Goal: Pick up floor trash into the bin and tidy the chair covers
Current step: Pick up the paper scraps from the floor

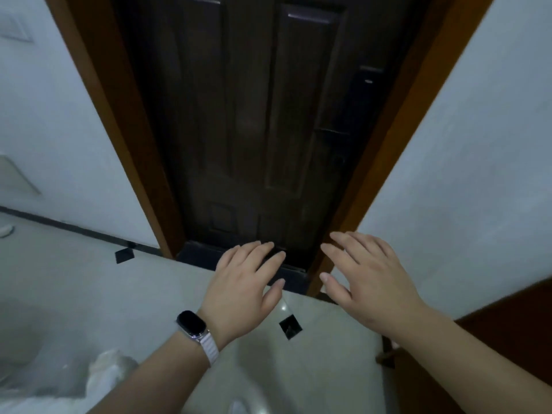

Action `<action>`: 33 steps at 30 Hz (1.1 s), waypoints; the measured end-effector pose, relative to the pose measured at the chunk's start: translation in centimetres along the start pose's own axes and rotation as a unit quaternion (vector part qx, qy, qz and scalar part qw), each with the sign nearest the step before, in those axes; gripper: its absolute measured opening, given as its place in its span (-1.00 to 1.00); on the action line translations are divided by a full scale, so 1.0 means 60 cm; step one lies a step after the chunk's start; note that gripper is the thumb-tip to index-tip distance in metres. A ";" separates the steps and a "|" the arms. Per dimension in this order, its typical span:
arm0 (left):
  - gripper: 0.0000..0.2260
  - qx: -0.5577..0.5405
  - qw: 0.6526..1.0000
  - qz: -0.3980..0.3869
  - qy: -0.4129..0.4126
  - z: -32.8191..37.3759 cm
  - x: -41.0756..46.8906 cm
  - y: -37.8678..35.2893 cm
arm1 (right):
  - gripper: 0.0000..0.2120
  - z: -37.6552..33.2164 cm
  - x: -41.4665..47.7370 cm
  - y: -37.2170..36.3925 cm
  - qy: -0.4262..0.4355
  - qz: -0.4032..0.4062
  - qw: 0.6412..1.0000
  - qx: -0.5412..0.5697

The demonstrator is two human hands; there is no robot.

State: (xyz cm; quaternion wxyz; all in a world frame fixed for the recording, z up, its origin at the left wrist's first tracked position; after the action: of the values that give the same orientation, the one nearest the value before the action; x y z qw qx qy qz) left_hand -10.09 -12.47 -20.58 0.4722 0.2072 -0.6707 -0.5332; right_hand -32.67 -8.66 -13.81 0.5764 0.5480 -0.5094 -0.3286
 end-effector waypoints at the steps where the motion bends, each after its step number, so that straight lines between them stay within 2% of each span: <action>1: -0.61 0.001 1.000 -0.006 0.005 -0.024 0.015 -0.001 | -0.51 -0.005 0.034 -0.006 0.006 -0.002 1.000 0.001; 10: -0.60 0.050 0.992 -0.062 0.098 -0.196 0.061 -0.009 | -0.54 -0.047 0.238 -0.095 0.106 -0.018 0.991 0.075; 19: -0.59 0.141 0.960 -0.144 0.196 -0.321 0.135 -0.050 | -0.49 -0.042 0.473 -0.203 0.179 -0.047 0.971 0.151; 22: -0.58 0.150 0.947 -0.145 0.243 -0.359 0.181 -0.055 | -0.52 -0.037 0.563 -0.222 0.223 -0.048 0.958 0.173; 27: -0.60 0.193 0.935 -0.118 0.272 -0.415 0.250 -0.063 | -0.53 -0.031 0.708 -0.251 0.288 -0.054 0.936 0.194; 30: -0.61 0.209 0.927 -0.083 0.300 -0.444 0.257 -0.054 | -0.54 -0.058 0.770 -0.265 0.335 -0.053 0.916 0.213; 33: -0.61 0.237 0.906 -0.082 0.340 -0.473 0.234 -0.038 | -0.54 -0.109 0.814 -0.270 0.377 -0.048 0.895 0.234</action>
State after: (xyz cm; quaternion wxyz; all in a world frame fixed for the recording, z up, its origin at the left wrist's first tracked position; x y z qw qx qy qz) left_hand 7.08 -39.01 -17.28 0.5634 0.5361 -0.5565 -0.2923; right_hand -10.64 -55.46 -17.61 0.5640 0.7737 -0.2885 0.0038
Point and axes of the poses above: each hand's wrist, its own x-axis towards the middle knuckle, its own y-axis out of the back of the hand, z = x × y, the point moved 1 cm from there along x, towards the middle knuckle, and after that the axes turned 10 degrees about x, right-handed, at the moved point
